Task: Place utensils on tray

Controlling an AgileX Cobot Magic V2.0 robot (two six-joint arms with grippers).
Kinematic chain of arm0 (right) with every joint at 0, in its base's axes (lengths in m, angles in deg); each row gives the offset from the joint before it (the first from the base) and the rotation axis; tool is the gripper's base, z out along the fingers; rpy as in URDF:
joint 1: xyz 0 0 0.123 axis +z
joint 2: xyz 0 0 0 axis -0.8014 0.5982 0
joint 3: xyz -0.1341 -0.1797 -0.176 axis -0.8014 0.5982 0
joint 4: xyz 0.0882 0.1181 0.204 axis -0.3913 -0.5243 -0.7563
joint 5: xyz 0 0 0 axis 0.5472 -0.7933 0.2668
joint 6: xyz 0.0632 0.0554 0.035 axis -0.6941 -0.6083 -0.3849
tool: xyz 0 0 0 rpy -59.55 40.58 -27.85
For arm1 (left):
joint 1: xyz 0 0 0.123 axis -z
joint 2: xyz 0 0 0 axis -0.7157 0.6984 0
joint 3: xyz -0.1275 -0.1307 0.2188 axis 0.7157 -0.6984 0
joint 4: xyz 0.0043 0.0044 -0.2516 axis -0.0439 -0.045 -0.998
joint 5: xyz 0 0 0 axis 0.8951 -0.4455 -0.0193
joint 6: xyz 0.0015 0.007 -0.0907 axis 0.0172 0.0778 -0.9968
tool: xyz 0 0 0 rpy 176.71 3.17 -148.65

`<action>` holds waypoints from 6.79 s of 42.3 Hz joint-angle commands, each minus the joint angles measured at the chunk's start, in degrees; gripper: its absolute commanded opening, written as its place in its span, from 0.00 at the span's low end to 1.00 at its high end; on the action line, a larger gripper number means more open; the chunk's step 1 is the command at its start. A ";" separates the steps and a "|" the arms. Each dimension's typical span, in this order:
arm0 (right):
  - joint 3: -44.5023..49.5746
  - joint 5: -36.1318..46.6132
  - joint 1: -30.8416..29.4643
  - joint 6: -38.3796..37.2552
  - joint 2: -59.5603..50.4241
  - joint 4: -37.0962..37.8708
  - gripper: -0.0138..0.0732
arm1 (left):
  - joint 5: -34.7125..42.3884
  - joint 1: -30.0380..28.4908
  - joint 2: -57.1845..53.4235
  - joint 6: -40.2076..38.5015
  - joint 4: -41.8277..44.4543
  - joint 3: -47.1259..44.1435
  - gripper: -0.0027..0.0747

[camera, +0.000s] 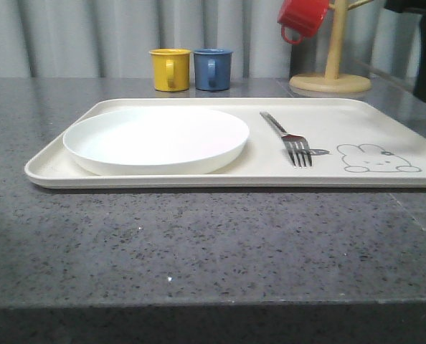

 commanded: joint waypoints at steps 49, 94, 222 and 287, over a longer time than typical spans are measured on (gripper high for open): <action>-1.96 7.28 4.41 -6.98 -3.70 2.74 0.53 | 3.88 0.52 -0.06 -0.49 0.23 1.62 0.59; 0.83 5.07 -20.96 0.70 1.54 14.73 0.53 | 3.88 0.52 -0.06 -0.49 0.23 1.62 0.59; 3.54 12.44 12.74 4.88 -20.54 1.69 0.58 | 3.95 0.52 -0.06 -0.49 0.23 1.62 0.59; 32.09 10.80 15.25 4.12 -68.63 3.12 0.02 | 3.95 0.52 -0.06 1.69 1.08 1.62 0.01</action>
